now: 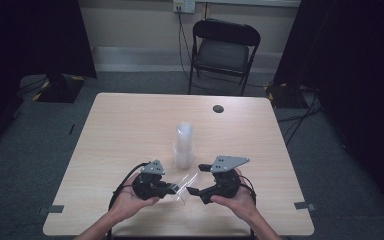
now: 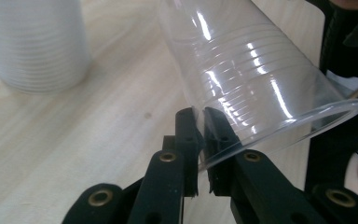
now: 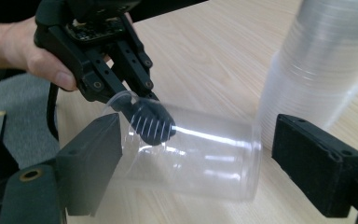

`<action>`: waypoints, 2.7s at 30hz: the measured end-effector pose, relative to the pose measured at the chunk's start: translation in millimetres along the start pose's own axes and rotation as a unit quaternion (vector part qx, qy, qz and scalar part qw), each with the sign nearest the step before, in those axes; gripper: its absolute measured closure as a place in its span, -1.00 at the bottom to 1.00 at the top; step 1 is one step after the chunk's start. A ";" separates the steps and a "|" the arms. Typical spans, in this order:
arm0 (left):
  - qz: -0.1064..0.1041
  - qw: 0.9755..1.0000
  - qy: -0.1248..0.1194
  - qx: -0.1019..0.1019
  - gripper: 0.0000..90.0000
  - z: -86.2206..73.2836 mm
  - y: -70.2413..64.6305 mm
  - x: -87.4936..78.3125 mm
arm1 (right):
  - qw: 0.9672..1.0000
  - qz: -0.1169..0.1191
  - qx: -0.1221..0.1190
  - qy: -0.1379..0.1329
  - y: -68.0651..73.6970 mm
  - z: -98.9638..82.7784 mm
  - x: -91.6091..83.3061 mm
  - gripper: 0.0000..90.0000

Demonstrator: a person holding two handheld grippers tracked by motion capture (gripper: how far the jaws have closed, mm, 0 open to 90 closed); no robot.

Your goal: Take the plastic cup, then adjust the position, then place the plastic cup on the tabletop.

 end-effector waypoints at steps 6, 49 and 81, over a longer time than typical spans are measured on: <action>-0.018 0.999 0.028 0.009 0.89 -3.9 -3.1 5.6 | 0.998 0.035 -0.032 0.038 2.3 2.5 8.4 -0.66; -0.051 0.995 0.010 -0.089 0.93 -1.0 9.6 2.2 | 0.983 0.026 -0.117 0.138 19.0 -16.2 54.3 -0.72; -0.056 0.992 0.018 -0.112 0.90 0.6 8.7 5.9 | 0.975 0.011 -0.175 0.134 35.1 -5.0 63.7 -0.40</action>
Point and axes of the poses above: each handheld gripper's, and its own axes: x roughly forward along the jaws, z roughly out of its top, y roughly to its left, the point moved 2 cm from there along x, roughly forward along the jaws, and after that the axes turned 13 degrees about z, right-handed, at the moved point
